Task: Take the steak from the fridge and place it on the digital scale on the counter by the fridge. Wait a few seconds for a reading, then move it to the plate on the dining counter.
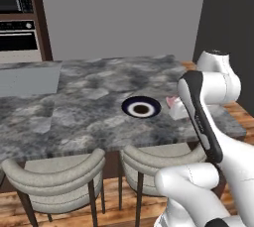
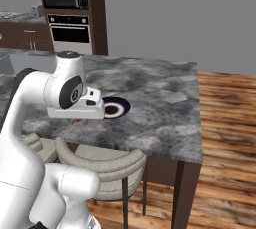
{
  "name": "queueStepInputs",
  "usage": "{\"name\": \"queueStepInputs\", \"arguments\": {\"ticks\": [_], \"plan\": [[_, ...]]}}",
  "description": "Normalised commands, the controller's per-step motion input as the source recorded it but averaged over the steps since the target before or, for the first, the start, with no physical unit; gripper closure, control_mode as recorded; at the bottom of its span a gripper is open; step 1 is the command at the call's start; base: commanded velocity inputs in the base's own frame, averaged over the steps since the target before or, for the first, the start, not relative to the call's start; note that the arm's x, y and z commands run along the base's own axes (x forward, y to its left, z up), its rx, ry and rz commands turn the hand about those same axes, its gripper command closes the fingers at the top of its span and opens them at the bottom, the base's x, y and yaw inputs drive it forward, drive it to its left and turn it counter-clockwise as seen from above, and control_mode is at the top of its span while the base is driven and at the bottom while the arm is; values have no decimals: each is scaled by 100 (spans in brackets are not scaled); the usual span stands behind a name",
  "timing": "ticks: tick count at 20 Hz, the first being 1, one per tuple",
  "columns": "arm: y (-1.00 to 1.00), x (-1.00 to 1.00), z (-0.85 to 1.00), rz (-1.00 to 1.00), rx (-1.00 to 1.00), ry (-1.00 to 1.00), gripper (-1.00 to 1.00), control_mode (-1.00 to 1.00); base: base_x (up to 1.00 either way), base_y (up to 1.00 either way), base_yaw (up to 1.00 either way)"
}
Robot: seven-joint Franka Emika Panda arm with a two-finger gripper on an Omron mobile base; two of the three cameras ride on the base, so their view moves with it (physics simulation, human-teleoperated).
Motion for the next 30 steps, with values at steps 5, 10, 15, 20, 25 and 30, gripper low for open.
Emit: {"name": "queueStepInputs", "arguments": {"ticks": [5, 10, 15, 20, 25, 30], "plan": [[7, 100, -40, -3, 0, 13, 100, -100, 0, 0, 0], [4, 100, -76, -1, 0, 19, 100, -100, 0, 0, 0], [11, 100, -46, -1, 0, 7, 100, -100, 0, 0, 0], [1, 69, 5, -1, 0, 0, 100, -100, 0, 0, 0], [0, 42, -1, 0, 0, 0, 100, -100, 0, 0, 0], [0, 23, -32, 0, 0, -1, 100, -100, 0, 0, 0]]}}
